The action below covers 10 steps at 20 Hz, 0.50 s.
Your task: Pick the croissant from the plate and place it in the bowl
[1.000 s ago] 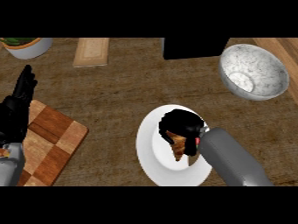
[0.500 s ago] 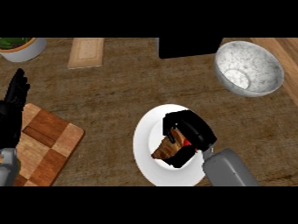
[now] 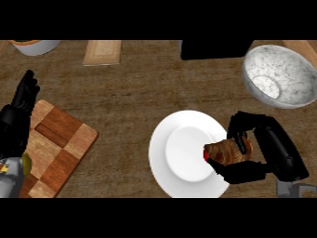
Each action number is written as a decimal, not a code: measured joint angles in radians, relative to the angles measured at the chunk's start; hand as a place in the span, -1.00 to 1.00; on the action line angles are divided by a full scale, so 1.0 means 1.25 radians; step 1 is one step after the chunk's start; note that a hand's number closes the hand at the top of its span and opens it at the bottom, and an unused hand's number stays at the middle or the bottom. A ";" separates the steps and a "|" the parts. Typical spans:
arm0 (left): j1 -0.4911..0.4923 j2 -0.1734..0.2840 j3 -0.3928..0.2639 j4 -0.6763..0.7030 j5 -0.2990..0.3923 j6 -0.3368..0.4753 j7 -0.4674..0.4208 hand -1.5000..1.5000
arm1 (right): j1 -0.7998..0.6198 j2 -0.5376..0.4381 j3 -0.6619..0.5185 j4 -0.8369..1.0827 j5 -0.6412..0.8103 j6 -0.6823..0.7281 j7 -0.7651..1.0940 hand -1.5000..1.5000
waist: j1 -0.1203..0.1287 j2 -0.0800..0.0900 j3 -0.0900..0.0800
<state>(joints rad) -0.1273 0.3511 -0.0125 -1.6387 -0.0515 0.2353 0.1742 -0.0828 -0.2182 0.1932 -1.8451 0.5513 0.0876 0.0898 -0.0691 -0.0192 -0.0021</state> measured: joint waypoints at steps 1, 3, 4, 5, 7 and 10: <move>-0.008 -0.007 -0.009 -0.003 -0.007 0.002 0.001 0.00 | -0.003 -0.008 -0.030 -0.026 -0.020 0.012 0.026 1.00 | 0.008 0.003 0.000; -0.037 -0.013 -0.011 0.019 -0.009 -0.007 0.000 0.00 | 0.005 -0.017 -0.081 -0.058 -0.054 0.020 0.048 1.00 | 0.022 0.007 0.001; -0.038 -0.007 -0.007 0.012 -0.003 -0.018 0.005 0.00 | -0.007 -0.024 -0.113 -0.050 -0.070 0.020 0.050 1.00 | 0.029 0.009 0.001; -0.042 -0.013 -0.010 0.016 -0.006 -0.019 0.005 0.00 | -0.016 -0.030 -0.142 -0.042 -0.086 0.022 0.050 1.00 | 0.034 0.011 0.001; -0.051 -0.026 -0.020 0.012 -0.017 -0.016 0.011 0.00 | -0.045 -0.047 -0.201 -0.006 -0.116 0.022 0.034 1.00 | 0.043 0.013 0.001; -0.063 -0.041 -0.021 0.043 -0.027 -0.016 -0.013 0.00 | -0.110 -0.068 -0.271 0.094 -0.148 0.013 -0.008 1.00 | 0.051 0.016 0.002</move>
<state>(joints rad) -0.2058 0.3002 -0.0384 -1.5855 -0.0848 0.2152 0.1576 -0.2199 -0.3026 -0.1460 -1.7275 0.3657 0.1044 0.0800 -0.0053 0.0002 0.0000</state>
